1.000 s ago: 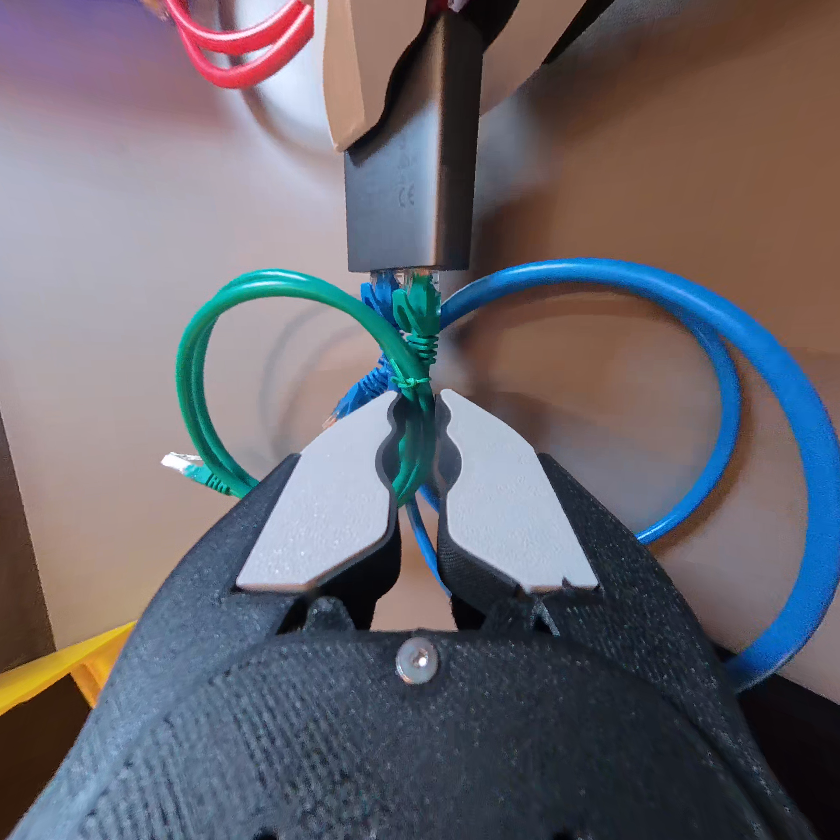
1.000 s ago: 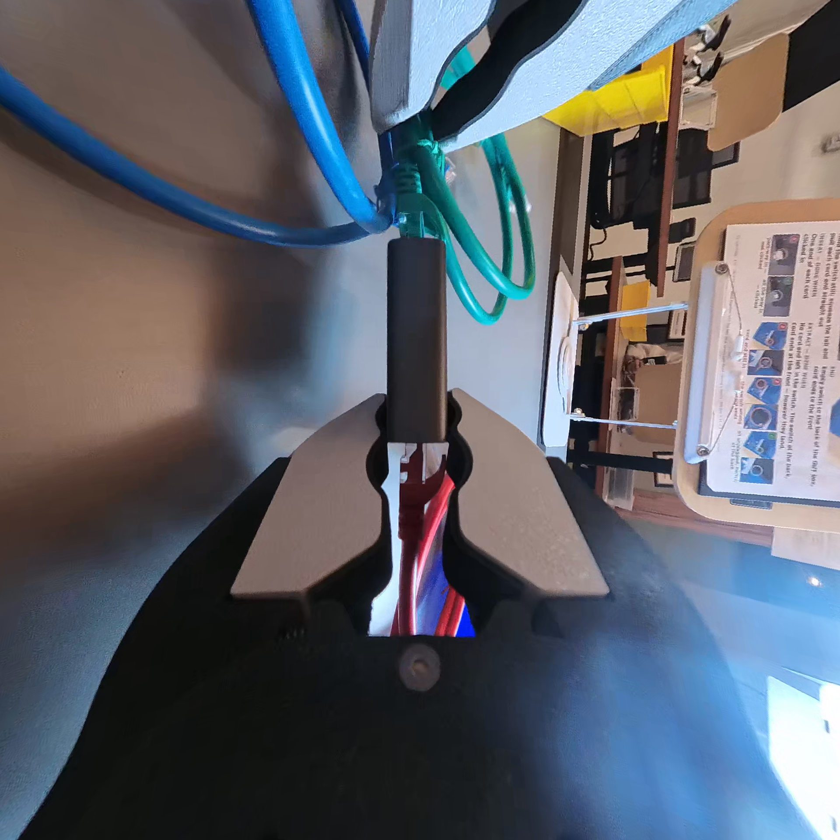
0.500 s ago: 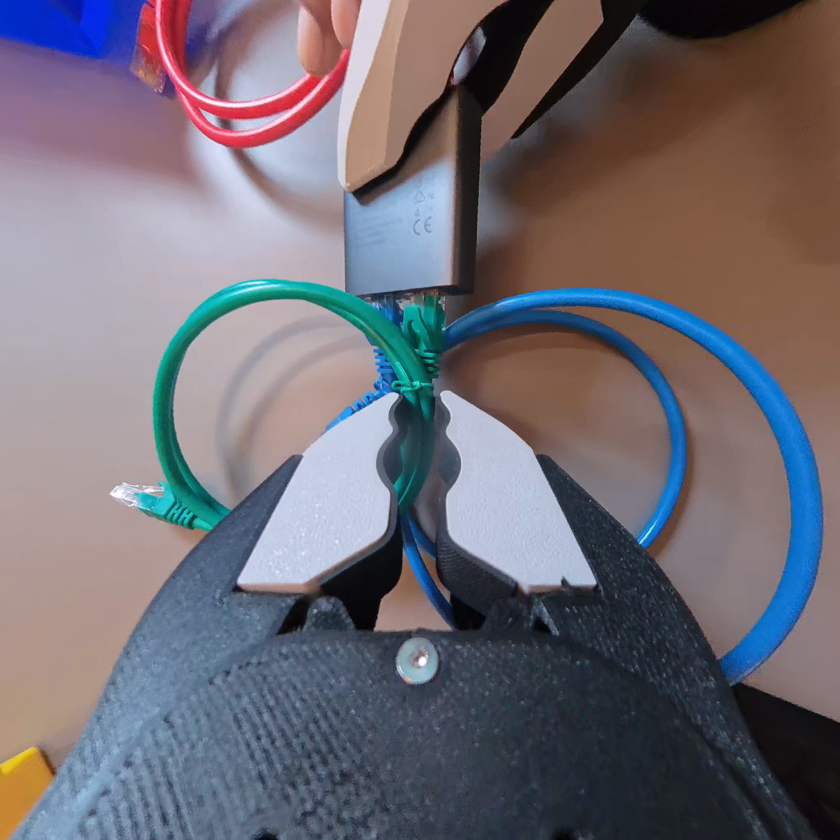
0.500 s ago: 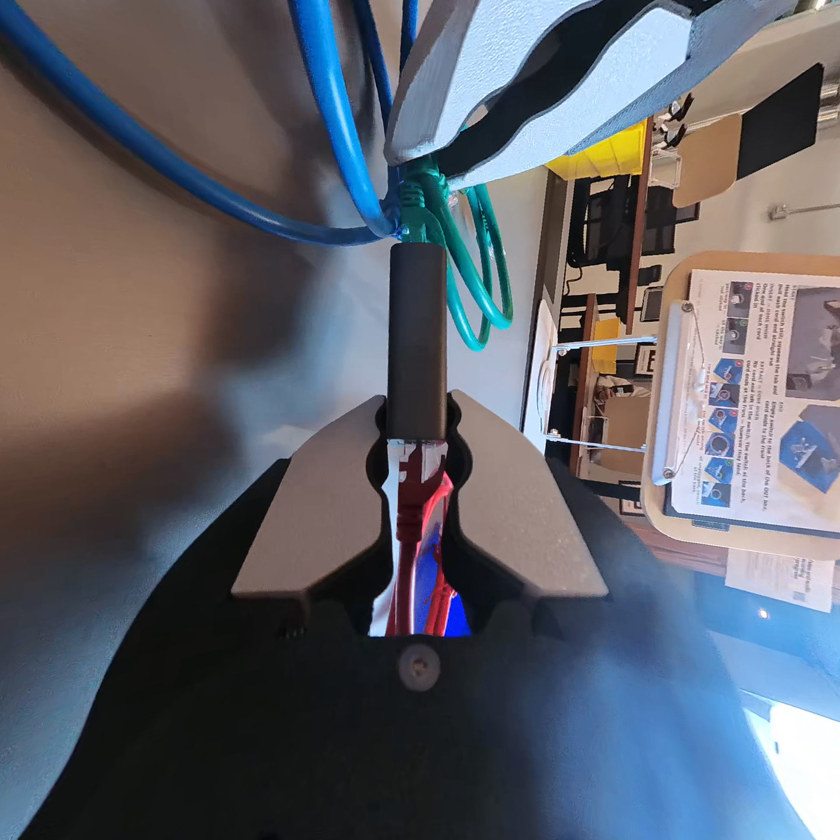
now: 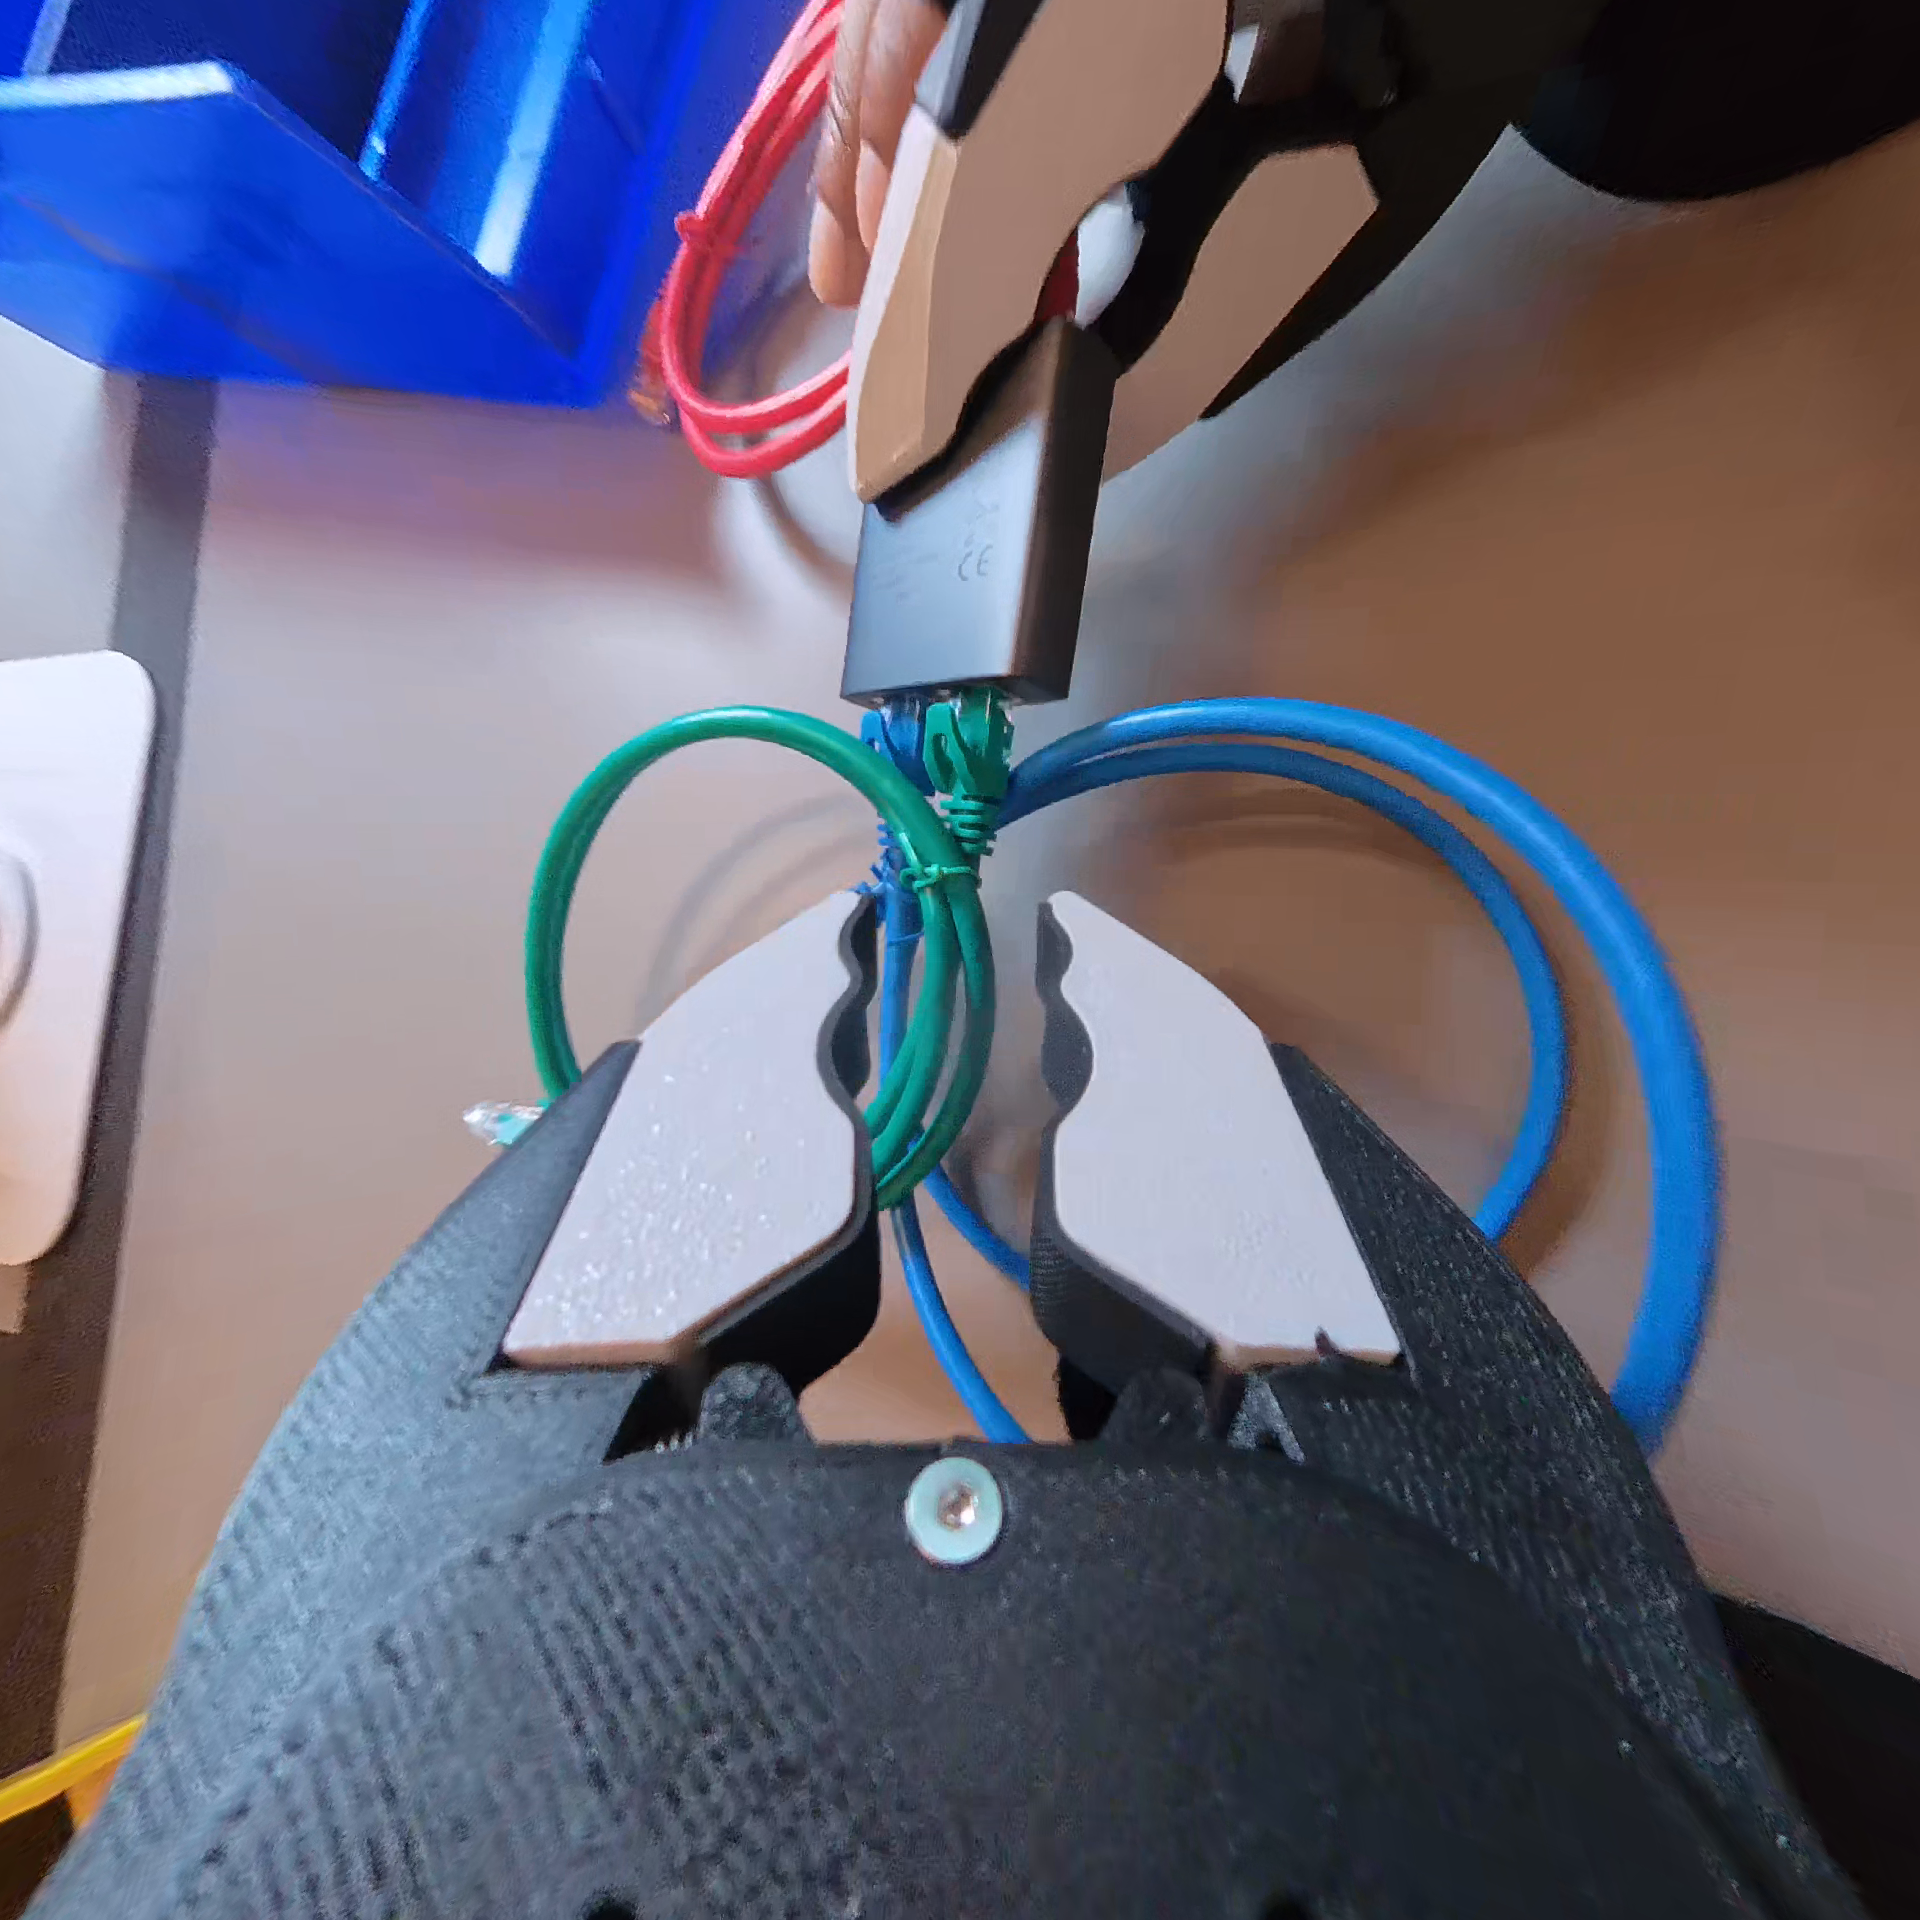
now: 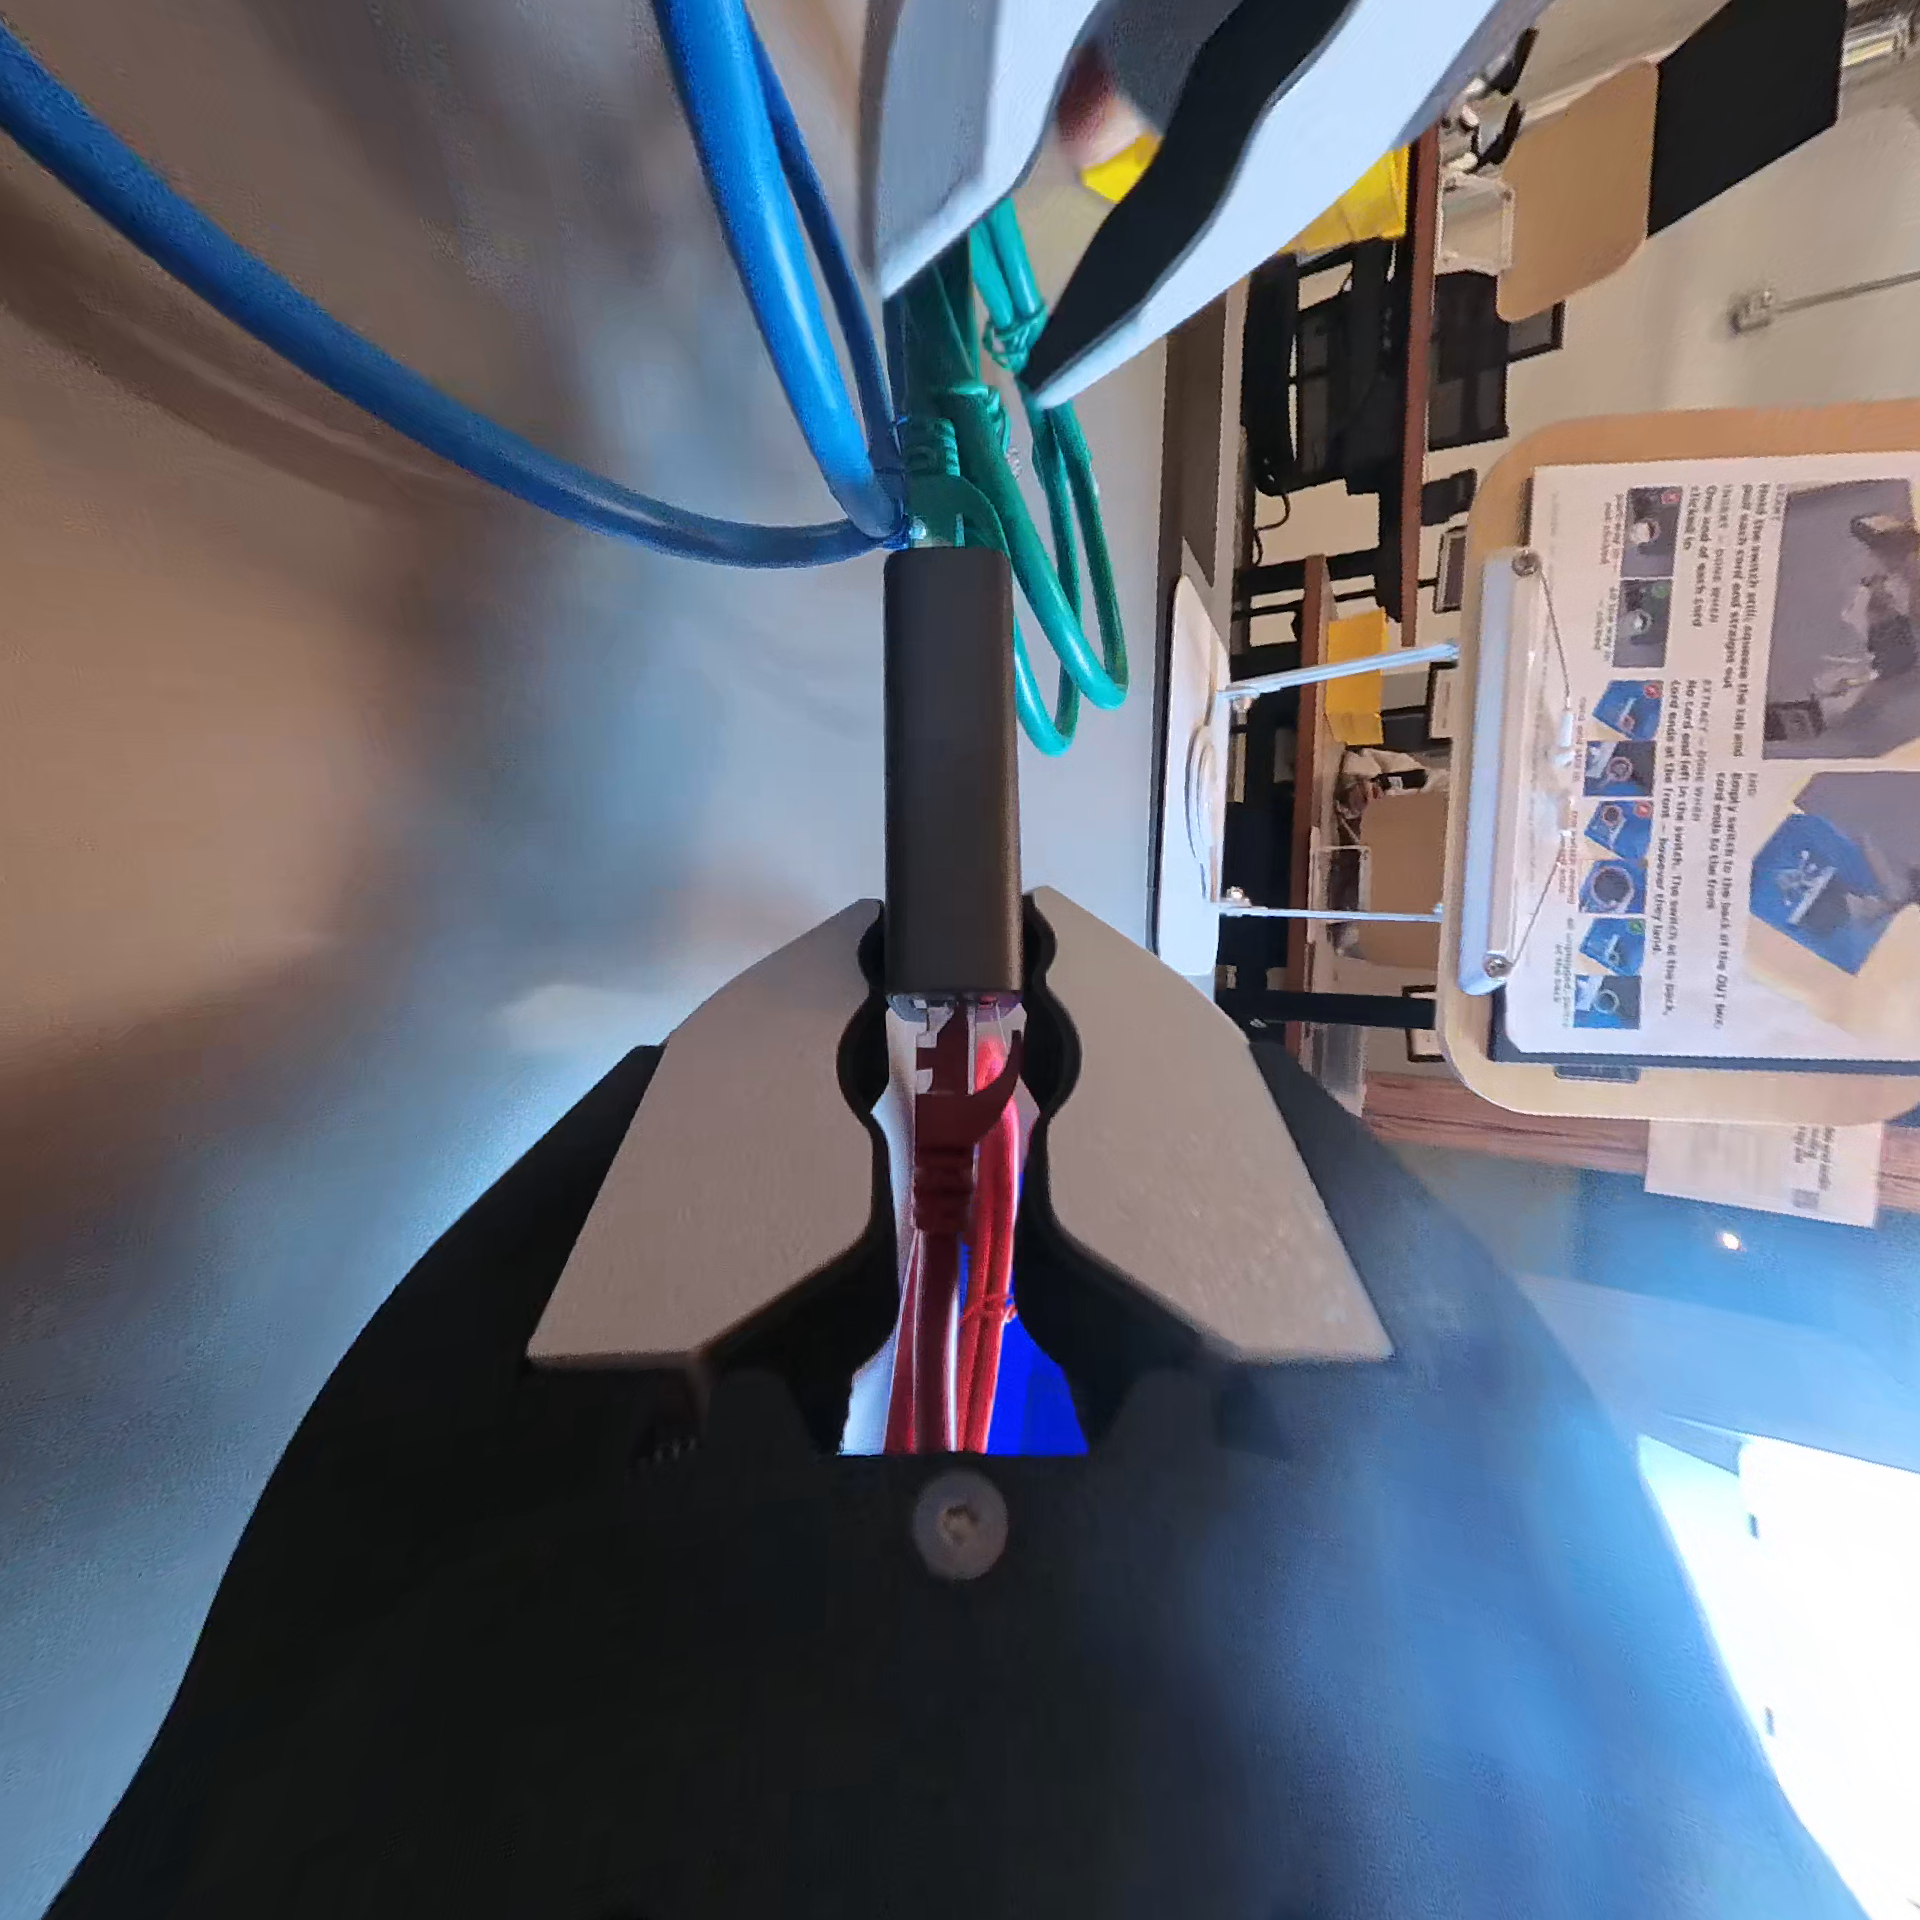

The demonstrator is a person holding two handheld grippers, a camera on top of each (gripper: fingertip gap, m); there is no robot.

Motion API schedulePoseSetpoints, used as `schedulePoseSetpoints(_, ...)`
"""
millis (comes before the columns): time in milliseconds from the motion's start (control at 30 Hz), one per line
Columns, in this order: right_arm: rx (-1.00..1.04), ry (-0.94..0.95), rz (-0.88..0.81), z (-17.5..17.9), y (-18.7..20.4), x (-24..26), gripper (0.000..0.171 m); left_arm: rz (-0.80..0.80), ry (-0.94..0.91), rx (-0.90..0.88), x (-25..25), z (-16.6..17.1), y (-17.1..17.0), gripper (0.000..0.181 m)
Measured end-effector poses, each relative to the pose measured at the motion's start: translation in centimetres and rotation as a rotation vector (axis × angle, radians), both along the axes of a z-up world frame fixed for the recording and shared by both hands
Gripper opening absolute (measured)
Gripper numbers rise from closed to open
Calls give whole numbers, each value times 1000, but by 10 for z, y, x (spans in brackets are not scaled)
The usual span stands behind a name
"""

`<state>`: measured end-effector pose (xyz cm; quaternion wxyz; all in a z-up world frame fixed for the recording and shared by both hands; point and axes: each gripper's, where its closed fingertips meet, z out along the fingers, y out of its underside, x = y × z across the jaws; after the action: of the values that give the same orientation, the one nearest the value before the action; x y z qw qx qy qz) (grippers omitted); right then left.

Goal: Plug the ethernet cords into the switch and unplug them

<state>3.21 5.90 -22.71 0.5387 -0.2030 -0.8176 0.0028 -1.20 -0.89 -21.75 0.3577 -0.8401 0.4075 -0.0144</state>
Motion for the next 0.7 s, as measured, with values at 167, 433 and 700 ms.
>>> schedulePoseSetpoints(167,27,16,-13,0,0,-3,22,-19,-68,124,16,20,9,31)
schedulePoseSetpoints(433,21,45,-10,8,-18,-16,22,-76,119,191,32,4,11,36)
schedulePoseSetpoints(700,-13,59,42,16,-42,-24,22,-116,441,376,20,7,15,23)
